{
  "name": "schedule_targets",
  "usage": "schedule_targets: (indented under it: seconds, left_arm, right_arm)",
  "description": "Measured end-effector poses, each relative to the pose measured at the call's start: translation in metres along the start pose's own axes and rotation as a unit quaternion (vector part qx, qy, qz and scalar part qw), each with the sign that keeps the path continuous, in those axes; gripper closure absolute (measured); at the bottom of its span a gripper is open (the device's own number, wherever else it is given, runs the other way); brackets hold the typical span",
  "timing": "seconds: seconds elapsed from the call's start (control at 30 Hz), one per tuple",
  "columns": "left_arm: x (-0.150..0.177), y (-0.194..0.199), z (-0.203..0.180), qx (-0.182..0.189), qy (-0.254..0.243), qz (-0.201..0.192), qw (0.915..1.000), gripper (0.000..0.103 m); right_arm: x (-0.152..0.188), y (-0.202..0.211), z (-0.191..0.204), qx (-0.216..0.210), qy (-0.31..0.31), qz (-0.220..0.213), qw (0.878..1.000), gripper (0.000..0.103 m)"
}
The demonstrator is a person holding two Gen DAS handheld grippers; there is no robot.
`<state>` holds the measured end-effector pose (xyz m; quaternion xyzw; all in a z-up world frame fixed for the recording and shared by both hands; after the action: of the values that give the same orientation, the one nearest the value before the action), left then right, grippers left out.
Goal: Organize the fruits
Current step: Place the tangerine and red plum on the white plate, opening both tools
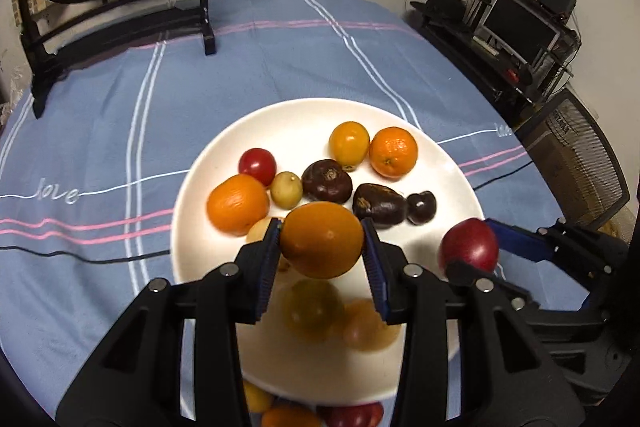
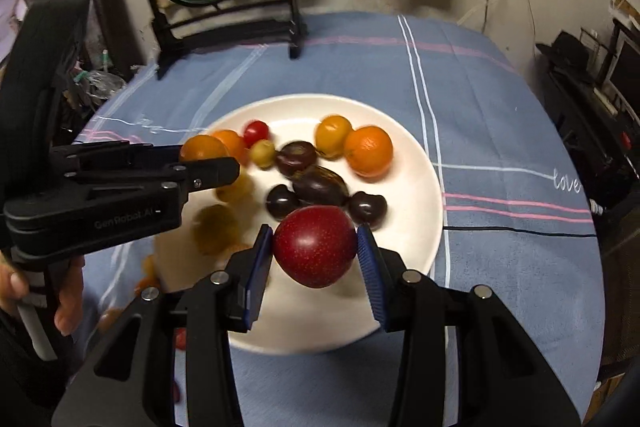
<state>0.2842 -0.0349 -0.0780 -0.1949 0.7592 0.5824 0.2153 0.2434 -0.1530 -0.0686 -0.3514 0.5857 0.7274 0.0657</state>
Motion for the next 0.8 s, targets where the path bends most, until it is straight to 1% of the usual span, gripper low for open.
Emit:
schedule_targets:
  seconds: [0.07,0.2,0.23,0.27,0.3,0.33,0.4,0.43,0.47,0.53,0.63,0.7,0.8]
  left_arm:
    - [-0.002,-0.008,0.001,0.001,0.005,0.008,1.0000,0.062]
    - [-0.003,-0.013,0.004,-0.002,0.009,0.015,0.9998,0.062]
    - [-0.003,-0.012,0.006,-0.001,0.011,0.013,0.9999,0.060]
    - [-0.004,-0.010,0.007,0.000,0.013,0.011,0.9999,0.052]
    - [-0.005,-0.005,0.008,0.003,0.016,0.006,0.9998,0.048]
    - [-0.006,0.001,0.010,0.005,0.020,-0.002,0.9998,0.046]
    - [-0.010,0.021,0.013,0.008,0.022,-0.026,0.9994,0.045]
    - [-0.012,0.030,0.014,0.008,0.022,-0.037,0.9990,0.039]
    - [-0.013,0.039,0.016,0.008,0.023,-0.048,0.9986,0.036]
    - [-0.015,0.057,0.019,0.010,0.024,-0.067,0.9974,0.036]
    - [-0.007,0.076,0.021,0.010,0.023,-0.075,0.9969,0.036]
    - [0.007,0.084,0.024,0.004,0.020,-0.075,0.9970,0.036]
    - [0.029,0.090,0.028,-0.001,0.015,-0.071,0.9974,0.036]
  right_arm:
    - [0.002,-0.011,-0.003,-0.004,-0.006,0.011,1.000,0.060]
    - [0.001,-0.021,-0.002,-0.012,-0.010,0.016,1.000,0.059]
    - [0.001,-0.021,-0.002,-0.015,-0.012,0.016,1.000,0.059]
    - [0.000,-0.022,-0.003,-0.015,-0.016,0.016,1.000,0.058]
    - [-0.002,-0.021,-0.004,-0.014,-0.019,0.014,1.000,0.057]
    - [-0.004,-0.016,-0.006,-0.008,-0.023,0.004,1.000,0.054]
    - [-0.008,-0.005,-0.008,0.000,-0.022,-0.012,1.000,0.044]
    - [-0.010,0.003,-0.008,0.005,-0.021,-0.024,0.999,0.041]
    - [-0.011,0.010,-0.009,0.006,-0.021,-0.031,0.999,0.041]
    - [-0.012,0.023,-0.009,0.005,-0.022,-0.043,0.999,0.041]
    - [-0.007,0.036,-0.005,0.002,-0.016,-0.046,0.999,0.041]
    - [-0.001,0.042,0.001,-0.001,-0.008,-0.042,0.999,0.041]
    - [0.017,0.046,0.020,-0.018,0.013,-0.029,0.999,0.041]
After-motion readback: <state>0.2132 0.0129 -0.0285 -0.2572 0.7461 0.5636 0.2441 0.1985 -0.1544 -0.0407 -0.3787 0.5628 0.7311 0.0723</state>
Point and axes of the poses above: each gripper's, at about its wrist camera, not at the fingertips, and y roughly against the way its jaws point, z to its left, x to its underside, the point moved 6 cm from there along -y, roughly the way its jaws point, and after that the axes turned 5 degrees about y, right-handed, at the moved point
